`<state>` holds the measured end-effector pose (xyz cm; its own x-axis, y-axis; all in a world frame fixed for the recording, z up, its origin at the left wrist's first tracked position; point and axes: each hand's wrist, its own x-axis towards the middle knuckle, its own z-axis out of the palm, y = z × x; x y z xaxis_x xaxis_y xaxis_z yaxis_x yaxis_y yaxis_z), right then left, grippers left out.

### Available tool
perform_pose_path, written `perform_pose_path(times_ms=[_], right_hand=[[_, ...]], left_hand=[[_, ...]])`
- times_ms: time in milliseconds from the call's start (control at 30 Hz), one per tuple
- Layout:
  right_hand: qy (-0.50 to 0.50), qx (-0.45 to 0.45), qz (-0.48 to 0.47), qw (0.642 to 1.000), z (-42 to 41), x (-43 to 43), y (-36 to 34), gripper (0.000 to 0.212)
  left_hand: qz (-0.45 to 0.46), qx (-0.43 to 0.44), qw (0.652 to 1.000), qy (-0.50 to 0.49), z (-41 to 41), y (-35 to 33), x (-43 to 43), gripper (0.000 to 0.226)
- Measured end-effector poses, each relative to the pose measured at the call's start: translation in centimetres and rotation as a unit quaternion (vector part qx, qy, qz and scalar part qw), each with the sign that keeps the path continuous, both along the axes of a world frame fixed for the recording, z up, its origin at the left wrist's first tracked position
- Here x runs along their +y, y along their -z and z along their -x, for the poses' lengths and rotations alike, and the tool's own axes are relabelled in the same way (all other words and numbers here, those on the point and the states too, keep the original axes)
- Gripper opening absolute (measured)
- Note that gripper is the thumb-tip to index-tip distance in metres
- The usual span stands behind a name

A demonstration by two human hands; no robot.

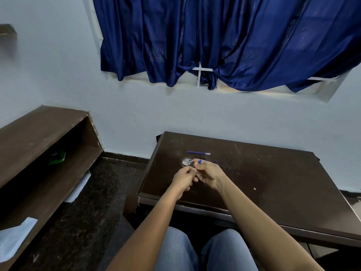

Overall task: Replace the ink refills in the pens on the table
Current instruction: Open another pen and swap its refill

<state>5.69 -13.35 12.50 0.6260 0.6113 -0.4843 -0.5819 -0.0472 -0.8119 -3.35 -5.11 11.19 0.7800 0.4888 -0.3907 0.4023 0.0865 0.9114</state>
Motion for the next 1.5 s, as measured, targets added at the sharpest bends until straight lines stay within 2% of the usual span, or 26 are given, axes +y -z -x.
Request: perform_pose_path(times_ms=[267,467,633,800,900,967,1033,1133,1267,1367,1500], right_hand=[[-0.028,0.046,0.022,0.998,-1.4,1.7,0.7,0.033],[-0.08,0.049,0.075,0.993,-3.2,2.3,2.0,0.017],[-0.055,0.032,0.099,0.993,-4.9,3.4,3.5,0.018],[0.05,0.024,0.102,0.993,-8.4,4.8,4.2,0.015],[0.074,-0.052,0.148,0.985,-10.7,5.0,5.3,0.013],[0.042,-0.142,0.218,0.965,-11.7,5.1,6.4,0.017],[-0.013,-0.234,0.292,0.927,-12.2,5.4,7.4,0.019],[-0.103,-0.318,0.344,0.877,-12.1,6.4,8.6,0.023],[-0.209,-0.387,0.376,0.816,-11.9,7.8,11.1,0.02],[-0.241,-0.4,0.411,0.783,-11.9,8.4,12.3,0.018],[-0.269,-0.407,0.436,0.756,-11.8,8.8,13.1,0.024]], left_hand=[[0.006,0.017,1.0,-0.006,-1.0,2.0,1.5,0.025],[0.003,0.042,0.999,-0.004,-1.7,3.5,2.7,0.023],[0.017,0.053,0.998,0.0,-2.5,4.6,3.6,0.02],[0.02,0.063,0.998,-0.006,-2.7,6.0,4.2,0.021],[0.017,0.073,0.997,-0.016,-2.8,7.1,4.8,0.021],[0.017,0.078,0.997,-0.024,-2.9,7.7,5.2,0.021],[0.016,0.084,0.996,-0.029,-3.2,8.3,5.6,0.021],[0.02,0.094,0.995,-0.034,-3.6,9.1,5.9,0.021],[0.029,0.099,0.994,-0.039,-4.3,9.8,6.2,0.02],[0.033,0.106,0.993,-0.038,-4.7,10.2,6.5,0.02],[0.044,0.109,0.992,-0.04,-5.4,10.6,7.0,0.02]])
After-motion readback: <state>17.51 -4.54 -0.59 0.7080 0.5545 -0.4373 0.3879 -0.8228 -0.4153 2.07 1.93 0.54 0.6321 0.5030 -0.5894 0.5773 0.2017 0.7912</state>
